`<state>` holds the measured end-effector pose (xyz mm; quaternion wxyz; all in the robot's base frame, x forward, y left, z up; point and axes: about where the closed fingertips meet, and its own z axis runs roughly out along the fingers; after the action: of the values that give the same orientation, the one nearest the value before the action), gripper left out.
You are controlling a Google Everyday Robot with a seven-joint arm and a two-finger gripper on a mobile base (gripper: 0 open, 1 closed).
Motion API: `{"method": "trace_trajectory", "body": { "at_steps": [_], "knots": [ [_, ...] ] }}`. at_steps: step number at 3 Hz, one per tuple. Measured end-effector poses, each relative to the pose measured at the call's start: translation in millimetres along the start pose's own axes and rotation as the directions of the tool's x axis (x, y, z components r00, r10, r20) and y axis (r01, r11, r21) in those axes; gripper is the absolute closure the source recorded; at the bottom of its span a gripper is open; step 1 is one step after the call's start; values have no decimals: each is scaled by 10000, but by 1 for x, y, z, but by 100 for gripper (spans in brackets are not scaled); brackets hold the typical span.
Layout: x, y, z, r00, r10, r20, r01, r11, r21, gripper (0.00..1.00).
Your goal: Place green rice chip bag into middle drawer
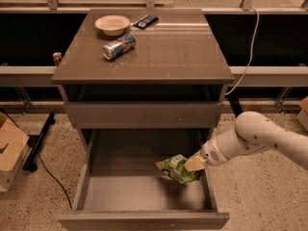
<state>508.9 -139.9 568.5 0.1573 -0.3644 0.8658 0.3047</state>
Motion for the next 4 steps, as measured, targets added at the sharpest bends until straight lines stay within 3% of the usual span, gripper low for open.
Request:
{"method": "trace_trajectory", "body": {
  "at_steps": [1,2,4],
  "knots": [
    [15,-9,30,9992,393,-122,-396,9989,-232,76],
    [29,-16,50,9960,856,-237,-863,9958,-300,45],
    [29,-14,53,9962,823,-272,-832,9959,-363,1]
  ]
}}
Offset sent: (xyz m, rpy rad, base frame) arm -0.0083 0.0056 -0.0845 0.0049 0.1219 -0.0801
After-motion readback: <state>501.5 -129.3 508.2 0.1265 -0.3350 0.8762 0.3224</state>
